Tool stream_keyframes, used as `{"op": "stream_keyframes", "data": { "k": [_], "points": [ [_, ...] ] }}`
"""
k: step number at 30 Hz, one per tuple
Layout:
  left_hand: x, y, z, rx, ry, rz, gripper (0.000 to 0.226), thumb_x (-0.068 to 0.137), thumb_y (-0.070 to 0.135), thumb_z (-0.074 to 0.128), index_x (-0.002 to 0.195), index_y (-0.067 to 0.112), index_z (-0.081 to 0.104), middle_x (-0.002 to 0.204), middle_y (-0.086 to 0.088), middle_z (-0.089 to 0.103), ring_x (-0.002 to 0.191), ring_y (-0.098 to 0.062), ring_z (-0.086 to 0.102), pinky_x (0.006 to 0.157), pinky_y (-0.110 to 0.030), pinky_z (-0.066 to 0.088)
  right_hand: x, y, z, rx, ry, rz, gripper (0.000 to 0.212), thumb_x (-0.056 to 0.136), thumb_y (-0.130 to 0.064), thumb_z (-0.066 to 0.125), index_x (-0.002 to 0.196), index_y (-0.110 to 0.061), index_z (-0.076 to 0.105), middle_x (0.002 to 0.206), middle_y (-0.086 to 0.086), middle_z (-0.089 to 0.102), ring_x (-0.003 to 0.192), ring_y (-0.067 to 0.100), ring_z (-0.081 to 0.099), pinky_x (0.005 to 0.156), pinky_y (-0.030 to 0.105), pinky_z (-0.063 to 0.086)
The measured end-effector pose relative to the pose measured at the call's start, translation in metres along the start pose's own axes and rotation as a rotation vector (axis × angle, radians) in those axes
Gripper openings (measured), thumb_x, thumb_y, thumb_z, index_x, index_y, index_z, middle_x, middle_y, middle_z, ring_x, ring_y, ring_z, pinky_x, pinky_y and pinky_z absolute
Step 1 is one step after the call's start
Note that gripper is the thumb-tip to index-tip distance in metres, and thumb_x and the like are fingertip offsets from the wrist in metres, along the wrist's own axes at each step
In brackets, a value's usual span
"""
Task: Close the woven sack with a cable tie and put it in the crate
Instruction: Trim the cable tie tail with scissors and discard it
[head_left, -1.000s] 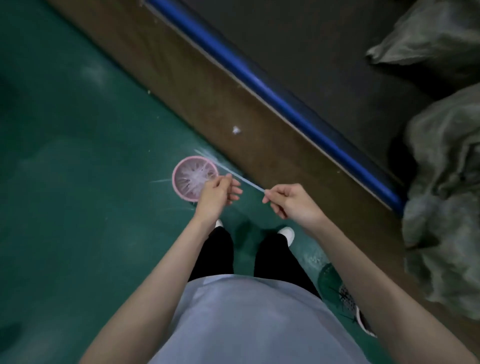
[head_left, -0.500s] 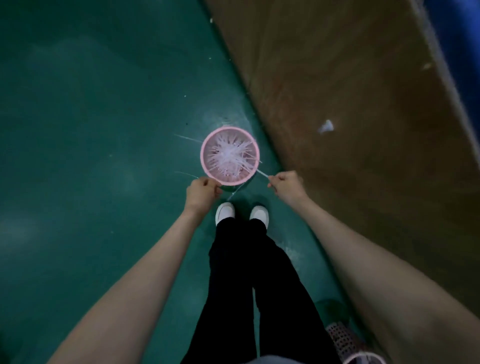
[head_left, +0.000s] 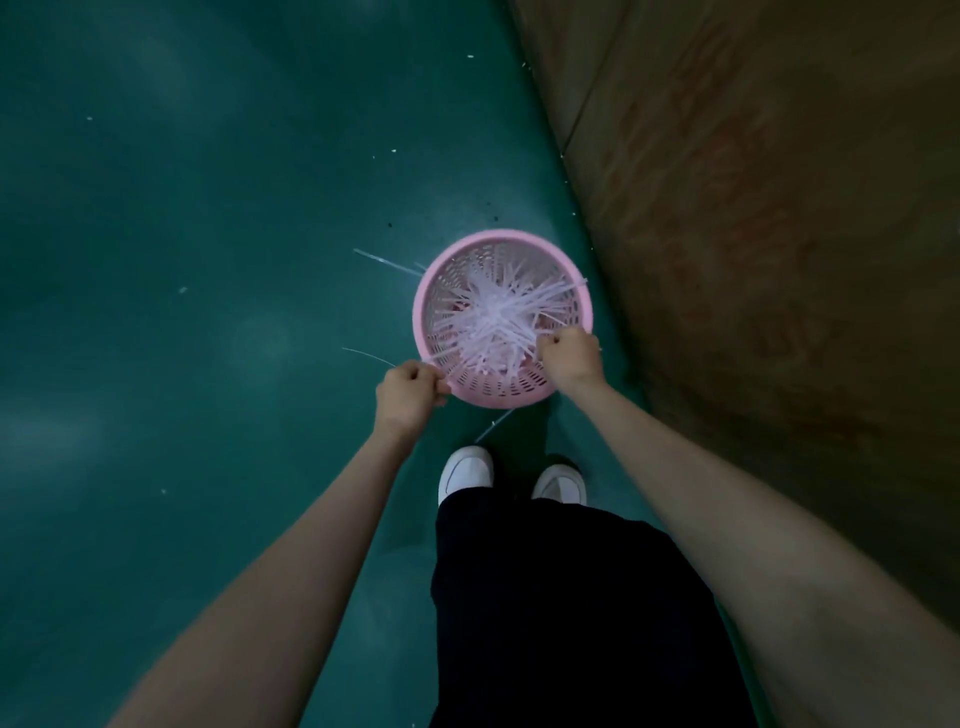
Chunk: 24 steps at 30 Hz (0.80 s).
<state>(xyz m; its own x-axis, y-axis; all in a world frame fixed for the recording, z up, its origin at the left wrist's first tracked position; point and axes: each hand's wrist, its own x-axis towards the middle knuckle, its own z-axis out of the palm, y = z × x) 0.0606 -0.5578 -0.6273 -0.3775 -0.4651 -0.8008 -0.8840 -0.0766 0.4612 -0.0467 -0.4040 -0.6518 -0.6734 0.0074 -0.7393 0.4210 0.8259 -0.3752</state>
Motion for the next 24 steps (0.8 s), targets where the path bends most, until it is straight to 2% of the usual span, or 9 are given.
{"op": "stream_keyframes", "data": {
  "k": [2, 5, 7, 10, 13, 18, 20, 22, 24],
  "points": [
    [-0.001, 0.001, -0.001, -0.002, -0.007, 0.006, 0.024, 0.094, 0.008, 0.041, 0.094, 0.003, 0.064, 0.07, -0.002, 0.064, 0.056, -0.012, 0.055, 0.042, -0.008, 0.042, -0.003, -0.002, -0.002, 0.02, -0.011, 0.021, 0.028, 0.093, -0.019, 0.047, 0.1, 0.0, 0.067, 0.089, 0.013, 0.061, 0.051, 0.015, 0.052, 0.049, 0.018, 0.04],
    [-0.022, 0.012, -0.008, -0.001, -0.049, 0.007, 0.022, 0.095, 0.009, 0.04, 0.092, 0.006, 0.062, 0.071, -0.002, 0.063, 0.057, -0.013, 0.055, 0.047, -0.013, 0.044, -0.023, -0.002, -0.017, 0.065, -0.036, 0.055, 0.025, 0.091, -0.024, 0.05, 0.092, -0.005, 0.066, 0.085, 0.014, 0.067, 0.054, 0.019, 0.066, 0.052, 0.024, 0.056],
    [-0.048, 0.025, -0.017, 0.008, -0.078, 0.009, 0.021, 0.096, 0.01, 0.04, 0.089, 0.008, 0.06, 0.072, -0.001, 0.063, 0.058, -0.013, 0.055, 0.053, -0.019, 0.043, -0.047, -0.005, -0.037, 0.123, -0.044, 0.079, 0.023, 0.091, -0.024, 0.052, 0.085, -0.008, 0.066, 0.07, 0.01, 0.066, 0.038, 0.012, 0.06, 0.037, 0.02, 0.048],
    [-0.102, 0.056, -0.039, 0.008, -0.098, 0.029, 0.021, 0.096, 0.01, 0.04, 0.089, 0.008, 0.06, 0.075, -0.003, 0.064, 0.059, -0.013, 0.056, 0.054, -0.019, 0.042, -0.099, -0.019, -0.084, 0.163, -0.048, 0.083, 0.026, 0.091, -0.023, 0.054, 0.07, -0.011, 0.064, 0.062, 0.007, 0.063, 0.04, 0.013, 0.057, 0.034, 0.015, 0.041],
    [-0.159, 0.09, -0.064, -0.008, -0.105, 0.068, 0.023, 0.095, 0.009, 0.039, 0.096, 0.004, 0.062, 0.075, -0.004, 0.065, 0.06, -0.013, 0.056, 0.055, -0.021, 0.042, -0.161, -0.039, -0.132, 0.267, -0.059, 0.052, 0.028, 0.088, -0.011, 0.055, 0.061, -0.013, 0.06, 0.057, 0.006, 0.06, 0.043, 0.015, 0.054, 0.044, 0.019, 0.048],
    [-0.261, 0.151, -0.098, -0.009, -0.107, 0.206, 0.024, 0.095, 0.004, 0.037, 0.096, 0.004, 0.061, 0.075, -0.005, 0.064, 0.053, -0.006, 0.059, 0.046, -0.008, 0.043, -0.27, -0.059, -0.205, 0.439, 0.013, -0.041, 0.028, 0.085, -0.006, 0.052, 0.062, -0.018, 0.062, 0.058, 0.005, 0.064, 0.045, 0.01, 0.057, 0.051, 0.018, 0.043],
    [-0.315, 0.179, -0.11, 0.038, -0.138, 0.283, 0.025, 0.094, 0.003, 0.039, 0.092, 0.004, 0.063, 0.072, -0.004, 0.065, 0.052, -0.005, 0.061, 0.053, -0.012, 0.047, -0.33, -0.061, -0.245, 0.497, 0.065, -0.065, 0.027, 0.085, -0.005, 0.053, 0.063, -0.018, 0.063, 0.058, 0.005, 0.064, 0.049, 0.012, 0.058, 0.056, 0.021, 0.046],
    [-0.356, 0.195, -0.114, 0.087, -0.17, 0.366, 0.026, 0.093, 0.004, 0.042, 0.081, 0.011, 0.064, 0.07, -0.002, 0.066, 0.065, -0.015, 0.063, 0.066, -0.024, 0.052, -0.375, -0.055, -0.27, 0.567, 0.116, -0.095, 0.026, 0.086, -0.004, 0.054, 0.065, -0.016, 0.064, 0.059, 0.006, 0.064, 0.053, 0.016, 0.059, 0.066, 0.031, 0.052],
    [-0.383, 0.208, -0.114, 0.123, -0.198, 0.423, 0.028, 0.093, 0.005, 0.043, 0.077, 0.015, 0.063, 0.069, -0.001, 0.066, 0.07, -0.02, 0.063, 0.072, -0.03, 0.051, -0.406, -0.048, -0.287, 0.603, 0.156, -0.125, 0.025, 0.087, -0.004, 0.055, 0.067, -0.016, 0.064, 0.059, 0.005, 0.064, 0.055, 0.017, 0.059, 0.072, 0.037, 0.053]
  ]
}}
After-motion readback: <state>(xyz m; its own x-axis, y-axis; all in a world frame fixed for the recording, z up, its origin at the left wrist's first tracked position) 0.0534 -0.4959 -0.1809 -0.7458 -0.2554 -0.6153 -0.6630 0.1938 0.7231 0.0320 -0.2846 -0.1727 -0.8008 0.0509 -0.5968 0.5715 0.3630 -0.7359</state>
